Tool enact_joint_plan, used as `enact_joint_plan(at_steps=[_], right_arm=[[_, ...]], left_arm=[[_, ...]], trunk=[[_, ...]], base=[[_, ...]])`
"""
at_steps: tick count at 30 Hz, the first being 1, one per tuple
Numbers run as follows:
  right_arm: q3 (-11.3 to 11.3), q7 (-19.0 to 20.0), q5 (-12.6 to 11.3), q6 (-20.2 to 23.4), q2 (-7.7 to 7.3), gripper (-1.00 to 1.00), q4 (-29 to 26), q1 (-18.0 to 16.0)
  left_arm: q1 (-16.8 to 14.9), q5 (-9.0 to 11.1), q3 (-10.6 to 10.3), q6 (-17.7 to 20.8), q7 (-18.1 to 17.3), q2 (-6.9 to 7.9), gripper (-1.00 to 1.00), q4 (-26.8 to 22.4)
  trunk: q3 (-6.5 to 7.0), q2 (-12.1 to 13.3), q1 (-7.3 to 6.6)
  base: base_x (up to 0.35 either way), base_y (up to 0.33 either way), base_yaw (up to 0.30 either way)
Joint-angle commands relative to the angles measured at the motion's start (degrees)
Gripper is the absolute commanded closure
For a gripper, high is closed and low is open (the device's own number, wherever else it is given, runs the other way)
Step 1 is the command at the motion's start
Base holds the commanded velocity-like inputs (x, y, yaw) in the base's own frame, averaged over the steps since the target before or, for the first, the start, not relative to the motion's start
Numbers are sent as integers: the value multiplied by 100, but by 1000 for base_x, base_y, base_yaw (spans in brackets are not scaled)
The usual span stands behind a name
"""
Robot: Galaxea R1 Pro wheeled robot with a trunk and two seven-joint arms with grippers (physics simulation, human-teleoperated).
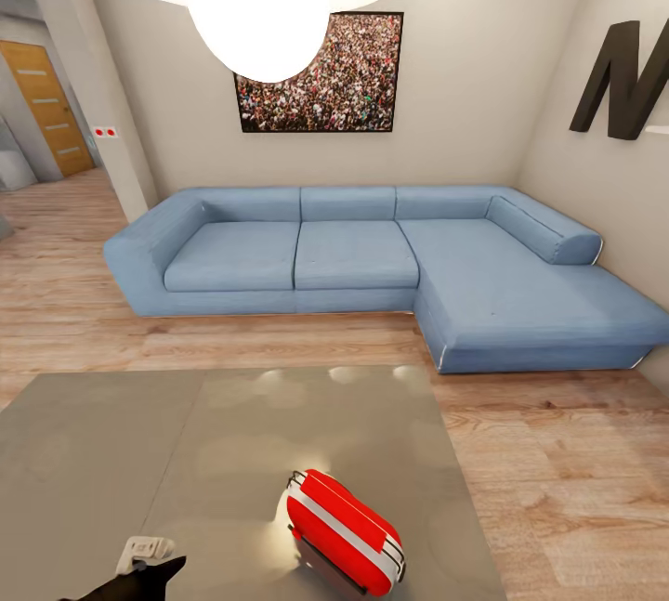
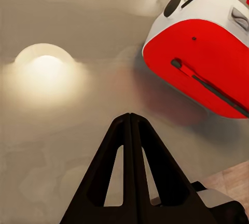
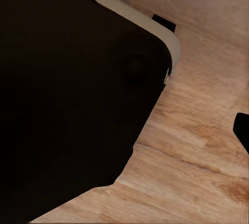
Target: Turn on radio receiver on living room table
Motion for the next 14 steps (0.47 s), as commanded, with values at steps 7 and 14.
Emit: enact_joint_plan(at_steps=[7, 14], right_arm=[[15, -3, -7, 1, -3, -100, -117, 0], [10, -3, -2, 0, 4, -100, -111, 0]], left_arm=[[0, -2, -3, -2, -5, 0, 100, 5], [0, 0, 5, 0, 1, -4, 100, 2]], trunk=[[0, 0, 0], [0, 0, 0]], base=[[0, 0, 0], [0, 0, 0]])
